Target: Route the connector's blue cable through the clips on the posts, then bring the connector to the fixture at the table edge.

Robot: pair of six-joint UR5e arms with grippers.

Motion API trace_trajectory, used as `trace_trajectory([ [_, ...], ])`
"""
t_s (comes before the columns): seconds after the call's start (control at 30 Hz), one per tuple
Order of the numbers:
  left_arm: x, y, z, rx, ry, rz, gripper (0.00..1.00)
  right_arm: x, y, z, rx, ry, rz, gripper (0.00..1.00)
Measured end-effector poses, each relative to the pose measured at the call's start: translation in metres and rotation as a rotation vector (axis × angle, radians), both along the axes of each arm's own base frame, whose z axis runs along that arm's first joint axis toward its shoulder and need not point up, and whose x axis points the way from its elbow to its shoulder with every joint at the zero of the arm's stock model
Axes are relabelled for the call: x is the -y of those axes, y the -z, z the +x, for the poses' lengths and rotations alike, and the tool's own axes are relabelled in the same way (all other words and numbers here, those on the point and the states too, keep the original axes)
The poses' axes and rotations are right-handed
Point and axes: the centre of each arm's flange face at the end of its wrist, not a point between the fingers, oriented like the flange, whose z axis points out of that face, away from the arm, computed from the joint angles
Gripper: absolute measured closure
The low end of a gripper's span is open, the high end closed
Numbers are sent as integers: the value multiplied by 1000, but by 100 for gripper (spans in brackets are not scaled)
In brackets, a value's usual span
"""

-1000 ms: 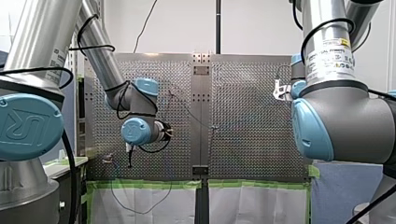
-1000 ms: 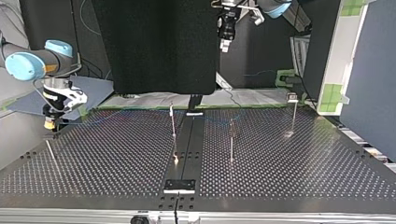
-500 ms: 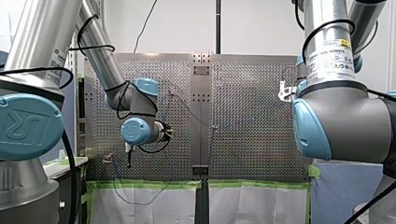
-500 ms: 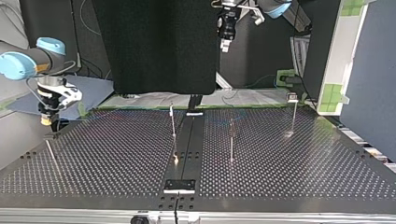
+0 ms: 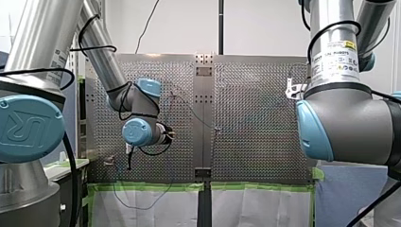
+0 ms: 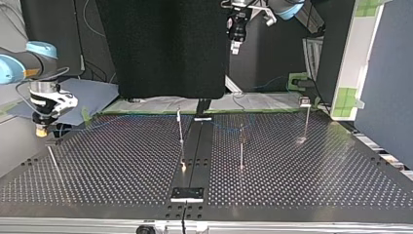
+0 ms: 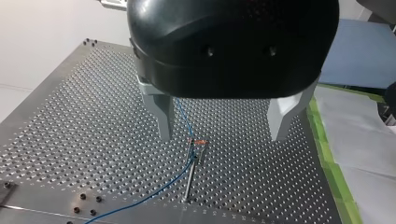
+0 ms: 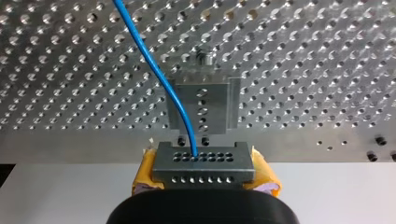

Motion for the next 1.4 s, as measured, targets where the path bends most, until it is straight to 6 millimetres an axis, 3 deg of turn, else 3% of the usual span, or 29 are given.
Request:
trace_trajectory([
  [0.43,5,-6,8,-4,-5,10,0,8,-6,-7,16,-81,-26,100],
  [0.73,8,-8,11,-1,-6,8,0,13,4,-1,1,-156,-3,100],
  [1.4,7,-7,10,-4,-6,11,0,22,0,-7,-3,-164,-6,100],
])
